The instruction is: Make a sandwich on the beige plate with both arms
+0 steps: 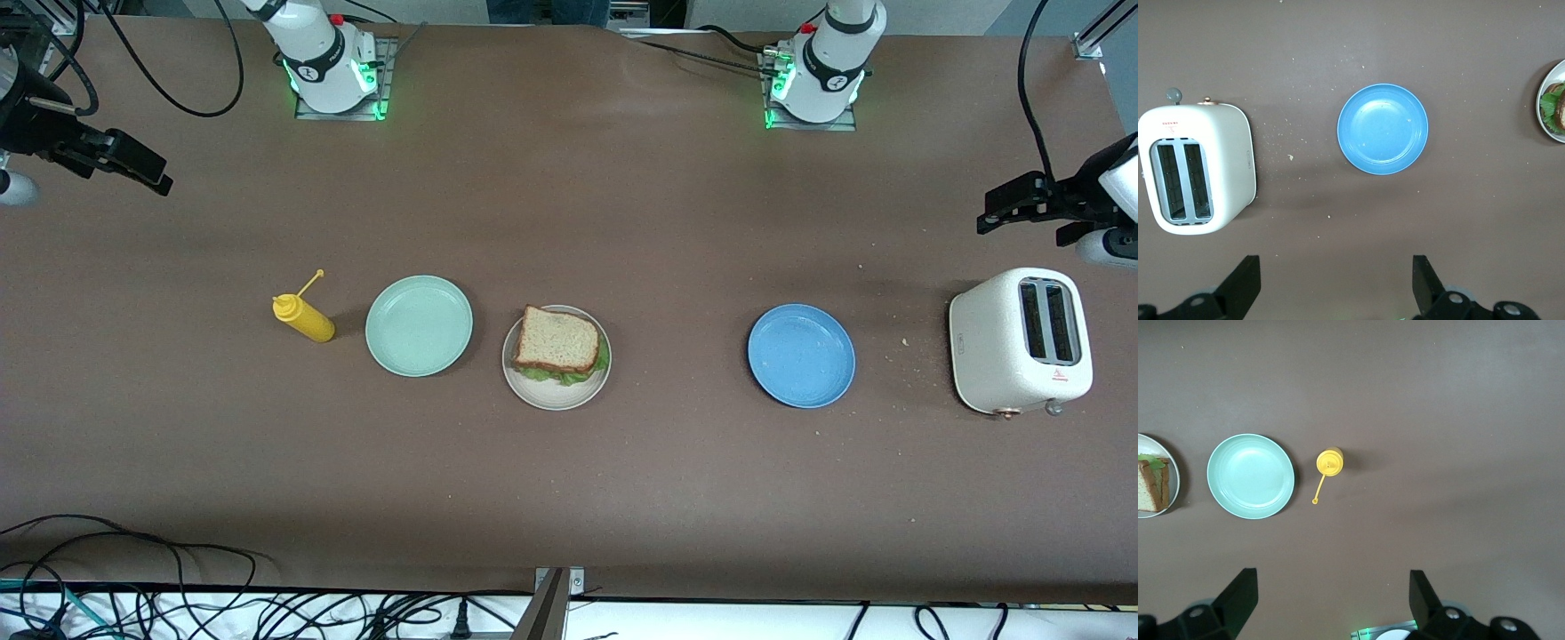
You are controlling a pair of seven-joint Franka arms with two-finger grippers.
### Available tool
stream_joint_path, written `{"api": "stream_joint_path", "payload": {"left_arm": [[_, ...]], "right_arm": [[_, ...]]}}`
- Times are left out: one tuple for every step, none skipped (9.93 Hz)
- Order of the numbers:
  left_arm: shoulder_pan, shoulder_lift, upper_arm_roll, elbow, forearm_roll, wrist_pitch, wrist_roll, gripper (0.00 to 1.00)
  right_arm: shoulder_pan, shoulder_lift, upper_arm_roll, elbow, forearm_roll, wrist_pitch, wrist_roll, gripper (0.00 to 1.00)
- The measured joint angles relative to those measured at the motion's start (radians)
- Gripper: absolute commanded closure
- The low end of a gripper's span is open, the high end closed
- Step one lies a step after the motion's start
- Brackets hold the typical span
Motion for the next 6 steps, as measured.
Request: {"api": "stream_joint_path", "payload": {"left_arm": [[-0.001,0.0,-0.001,0.0,0.0,0.004,0.0,0.0],[-0.003,0.0,-0.001,0.001,0.001,0.007,0.0,0.0],[-0.005,0.0,-0.002,0.001,0.001,0.008,0.0,0.0],[-0.007,0.0,-0.003,0.001,0.001,0.009,0.0,0.0],[-0.007,0.0,-0.003,0.001,0.001,0.009,0.0,0.0],[-0.007,0.0,-0.003,0.001,0.001,0.009,0.0,0.0]], "right_arm": [[0.0,0.0,0.0,0.0,0.0,0.0,0.0,0.0],[0.0,0.0,0.0,0.0,0.0,0.001,0.0,0.0],[0.0,0.0,0.0,0.0,0.0,0.002,0.0,0.0],[0.0,0.0,0.0,0.0,0.0,0.002,0.0,0.0],[0.0,0.0,-0.001,0.0,0.0,0.003,0.0,0.0],[-0.001,0.0,-0.001,0.0,0.0,0.004,0.0,0.0]]}}
